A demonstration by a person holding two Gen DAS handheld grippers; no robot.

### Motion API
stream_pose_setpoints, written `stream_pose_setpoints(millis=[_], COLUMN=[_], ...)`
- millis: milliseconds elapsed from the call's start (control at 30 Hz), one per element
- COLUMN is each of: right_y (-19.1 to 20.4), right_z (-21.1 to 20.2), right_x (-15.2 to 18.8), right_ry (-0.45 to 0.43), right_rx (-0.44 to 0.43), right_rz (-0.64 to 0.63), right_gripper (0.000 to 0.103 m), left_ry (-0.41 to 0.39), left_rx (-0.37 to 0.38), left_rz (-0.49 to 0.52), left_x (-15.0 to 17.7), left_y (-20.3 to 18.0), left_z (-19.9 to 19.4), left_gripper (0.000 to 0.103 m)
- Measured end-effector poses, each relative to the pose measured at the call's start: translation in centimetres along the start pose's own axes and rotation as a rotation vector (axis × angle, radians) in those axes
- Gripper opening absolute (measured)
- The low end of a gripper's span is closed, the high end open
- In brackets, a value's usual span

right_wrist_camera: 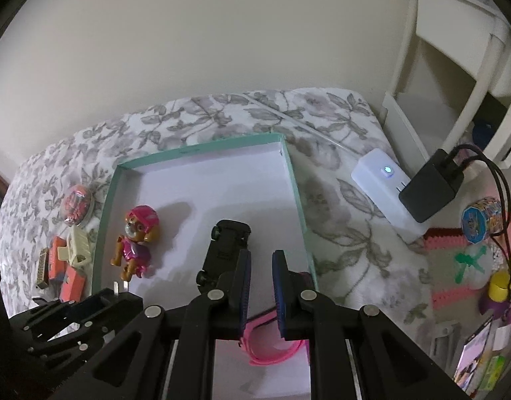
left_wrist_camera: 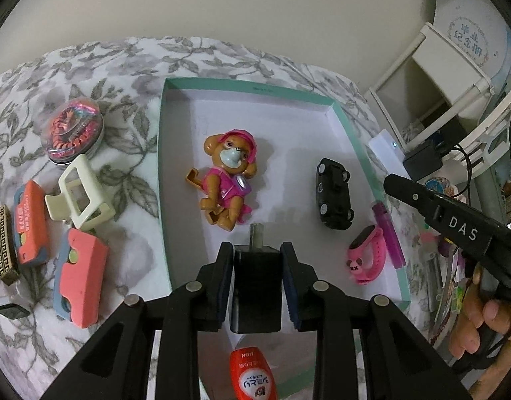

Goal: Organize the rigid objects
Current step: 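Carry the charger and purple stick into the white tray and open both tools, then move both open tools from the tray back to the toy pile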

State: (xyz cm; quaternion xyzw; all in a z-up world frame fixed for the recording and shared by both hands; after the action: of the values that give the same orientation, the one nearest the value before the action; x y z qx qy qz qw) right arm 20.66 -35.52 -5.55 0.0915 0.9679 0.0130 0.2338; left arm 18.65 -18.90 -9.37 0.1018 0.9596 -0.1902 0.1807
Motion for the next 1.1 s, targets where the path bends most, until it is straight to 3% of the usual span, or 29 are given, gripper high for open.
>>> stream_pose_setpoints(millis=[333, 500, 600, 733, 800, 1000, 1100], right_y=[2.1, 3.0, 3.4, 3.9, 4.2, 5.2, 5.8], right_z=[0.2, 0.7, 0.8, 0.6, 0.4, 0.2, 0.3], right_x=[0.0, 0.4, 0.5, 0.3, 0.2, 0.1, 0.2], right_ry=[-0.004, 0.015, 0.016, 0.002, -0.011, -0.025, -0.028], right_rx=[0.004, 0.010, 0.010, 0.006, 0.004, -0.013, -0.015], right_rz=[-0.053, -0.072, -0.082, -0.083, -0.088, -0.104, -0.121], right_gripper=[0.015, 0.017, 0.027, 0.054, 0.058, 0.074, 0.083], left_ry=[-0.026, -0.083, -0.114, -0.147, -0.166, -0.194, -0.200], left_rx=[-0.017, -0.057, -0.092, -0.143, -0.160, -0.198, -0.214], left_rz=[-0.031, -0.066, -0.089, -0.113, -0.126, -0.149, -0.156], left_x=[-0.8, -1.8, -2.3, -2.9, -3.1, -3.4, -3.4], left_y=[1.4, 3.1, 4.3, 5.9, 6.7, 8.2, 8.7], left_z=[-1.1, -3.2, -4.5, -5.9, -6.5, -7.2, -7.3], left_gripper=[0.038, 0.053, 0.057, 0.070, 0.078, 0.085, 0.093])
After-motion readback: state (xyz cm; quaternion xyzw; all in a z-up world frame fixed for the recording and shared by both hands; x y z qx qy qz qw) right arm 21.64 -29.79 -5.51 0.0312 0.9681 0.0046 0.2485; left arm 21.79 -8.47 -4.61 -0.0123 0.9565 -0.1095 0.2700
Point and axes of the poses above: each gripper's, at about its wrist camera, not at the fingertips, and z roughly the way its jaws point, y to its left, x to its underside, the point moved 8 cm from there along z, roughly the way its jaws point, and after that the axes turned 6 degrees about z, right-handed, at the moved point
